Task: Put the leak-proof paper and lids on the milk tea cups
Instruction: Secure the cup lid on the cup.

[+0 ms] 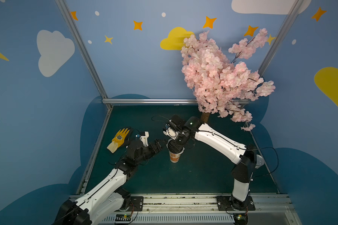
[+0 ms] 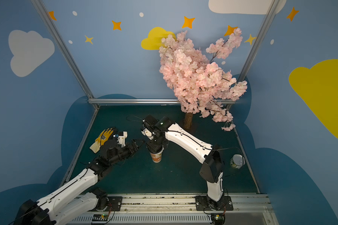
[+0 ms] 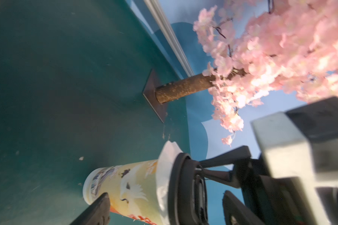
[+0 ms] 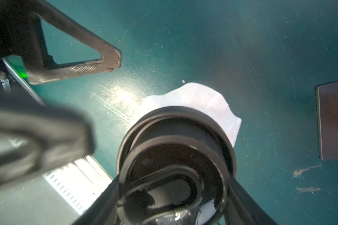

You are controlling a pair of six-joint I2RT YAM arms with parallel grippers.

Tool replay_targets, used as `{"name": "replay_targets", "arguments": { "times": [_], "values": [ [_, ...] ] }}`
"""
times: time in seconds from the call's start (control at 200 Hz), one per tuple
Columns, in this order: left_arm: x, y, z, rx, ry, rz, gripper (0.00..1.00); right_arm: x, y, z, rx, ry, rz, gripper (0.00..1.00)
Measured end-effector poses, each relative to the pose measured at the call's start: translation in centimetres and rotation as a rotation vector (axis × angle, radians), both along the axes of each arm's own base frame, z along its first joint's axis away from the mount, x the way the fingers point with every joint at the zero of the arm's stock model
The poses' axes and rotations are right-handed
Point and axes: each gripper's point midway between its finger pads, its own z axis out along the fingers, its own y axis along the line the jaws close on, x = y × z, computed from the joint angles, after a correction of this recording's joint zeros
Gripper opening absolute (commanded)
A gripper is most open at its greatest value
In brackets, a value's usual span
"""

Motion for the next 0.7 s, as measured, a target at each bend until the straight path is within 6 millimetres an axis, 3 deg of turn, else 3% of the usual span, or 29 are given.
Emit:
{"name": "replay_targets", "arguments": {
  "times": [0.11, 0.285, 0.701],
  "values": [
    [0.1, -1.4, 0.0, -0.019, 0.017, -0.069, 0.95, 0.0, 0.0, 0.0, 0.001, 0.000, 0.000, 0.69],
    [0.2, -3.2, -2.2, -0.025, 0.097, -0.163, 0.94, 0.0, 0.0, 0.0, 0.002, 0.000, 0.000, 0.69],
    [0.1, -4.0, -3.6, 0.004, 0.132, -0.211, 0.81, 0.0, 0.0, 0.2, 0.005, -0.003, 0.001, 0.74]
  ]
}}
